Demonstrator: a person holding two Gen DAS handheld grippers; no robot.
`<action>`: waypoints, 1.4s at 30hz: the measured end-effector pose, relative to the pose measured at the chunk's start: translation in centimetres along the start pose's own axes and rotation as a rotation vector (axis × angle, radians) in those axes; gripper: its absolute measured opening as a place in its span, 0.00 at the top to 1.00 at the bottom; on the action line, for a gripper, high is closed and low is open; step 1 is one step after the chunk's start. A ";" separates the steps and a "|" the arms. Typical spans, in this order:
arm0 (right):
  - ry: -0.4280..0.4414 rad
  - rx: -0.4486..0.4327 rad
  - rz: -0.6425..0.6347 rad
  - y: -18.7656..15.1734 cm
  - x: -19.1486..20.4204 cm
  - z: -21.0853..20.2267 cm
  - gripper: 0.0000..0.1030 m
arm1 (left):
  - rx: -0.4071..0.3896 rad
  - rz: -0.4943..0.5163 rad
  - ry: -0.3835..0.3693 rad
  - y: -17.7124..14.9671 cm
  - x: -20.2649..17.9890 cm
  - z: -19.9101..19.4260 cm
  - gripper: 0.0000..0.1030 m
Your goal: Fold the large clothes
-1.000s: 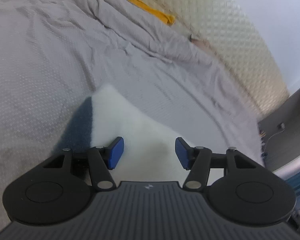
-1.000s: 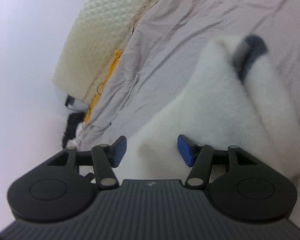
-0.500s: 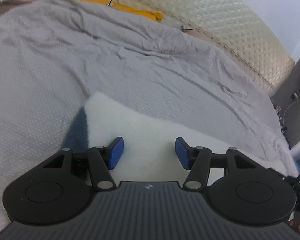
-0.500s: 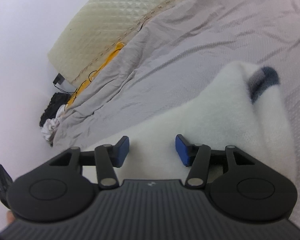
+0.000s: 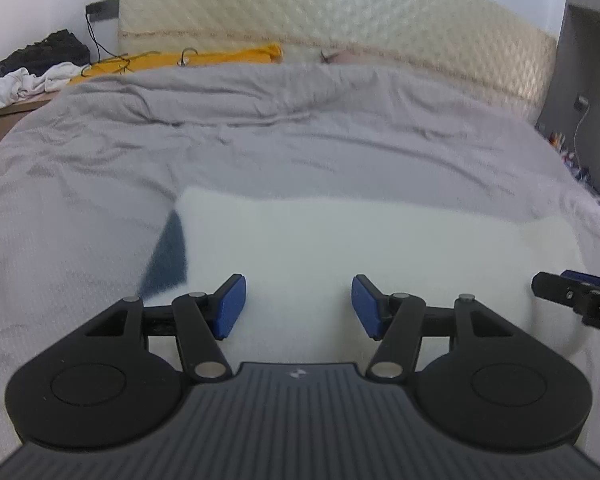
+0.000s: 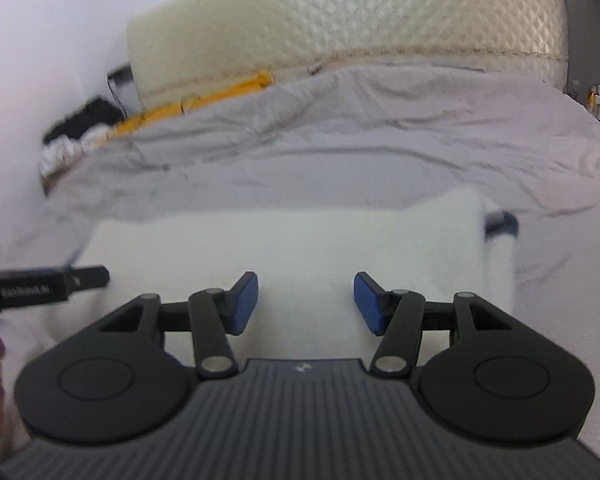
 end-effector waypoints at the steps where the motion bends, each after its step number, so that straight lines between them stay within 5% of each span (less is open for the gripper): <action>1: -0.006 0.012 -0.011 -0.2 0.1 0.2 0.46 | 0.013 0.011 0.005 -0.3 -0.1 0.2 0.37; 13: -0.017 0.009 0.032 -1.0 -1.0 3.9 0.36 | 0.052 -0.013 0.038 -0.9 0.3 5.1 0.29; 20: -0.014 -0.003 0.078 -1.0 -1.2 3.5 0.34 | 0.031 -0.114 0.022 -0.2 1.0 2.6 0.29; 25: -0.006 0.001 0.124 -0.9 -1.6 2.7 0.35 | 0.073 -0.383 -0.035 -0.5 3.2 -1.9 0.21; 29: -0.001 0.000 0.153 -1.0 -1.9 2.0 0.35 | 0.161 -0.576 0.006 -3.3 5.6 -3.3 0.17; 36: -0.020 -0.005 0.146 -1.2 -1.4 1.6 0.35 | 0.203 -1.002 -0.040 -6.9 9.7 -0.5 0.16; 42: -0.021 -0.013 0.150 -1.3 -1.4 1.6 0.35 | 0.189 -1.202 -0.008 -9.0 10.8 1.9 0.17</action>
Point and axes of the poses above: each gripper's, at about its wrist camera, not at the fingertips, and z roughly the way its jaws point, x to its left, y to its top, the point moved 1 cm from there along z, roughly the way its jaws point, and after that the axes turned 14 degrees about -x, right-handed, at the moved point
